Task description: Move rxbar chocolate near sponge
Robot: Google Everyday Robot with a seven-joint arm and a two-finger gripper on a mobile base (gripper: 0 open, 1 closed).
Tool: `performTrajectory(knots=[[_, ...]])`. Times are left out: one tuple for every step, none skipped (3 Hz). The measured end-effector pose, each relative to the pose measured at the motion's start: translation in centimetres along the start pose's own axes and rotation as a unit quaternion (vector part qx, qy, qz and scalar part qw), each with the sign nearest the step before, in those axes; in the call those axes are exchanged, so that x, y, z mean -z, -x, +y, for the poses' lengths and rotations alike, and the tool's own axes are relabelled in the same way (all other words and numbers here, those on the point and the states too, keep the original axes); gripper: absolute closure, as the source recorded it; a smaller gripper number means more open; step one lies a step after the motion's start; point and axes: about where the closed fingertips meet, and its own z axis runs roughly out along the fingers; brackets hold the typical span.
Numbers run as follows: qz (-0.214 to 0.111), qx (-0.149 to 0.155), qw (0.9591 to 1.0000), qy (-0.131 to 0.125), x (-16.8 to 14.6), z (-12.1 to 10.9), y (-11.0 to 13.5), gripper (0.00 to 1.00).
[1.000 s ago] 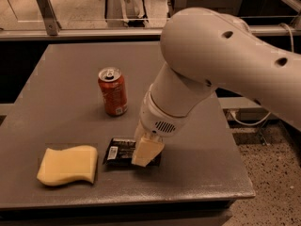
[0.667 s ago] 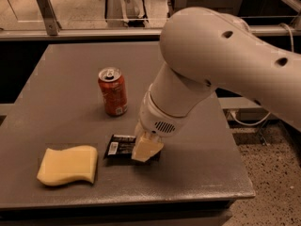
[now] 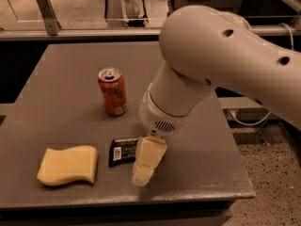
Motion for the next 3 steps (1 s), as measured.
performTrajectory(knots=[[0.004, 0.003, 1.0, -0.008, 1.4, -0.7, -0.8, 0.0], [0.001, -0.022, 0.9987, -0.047, 5.0, -2.3, -4.1, 0.0], [0.001, -0.026, 0.9984, -0.05, 5.3, -2.4, -4.4, 0.0]])
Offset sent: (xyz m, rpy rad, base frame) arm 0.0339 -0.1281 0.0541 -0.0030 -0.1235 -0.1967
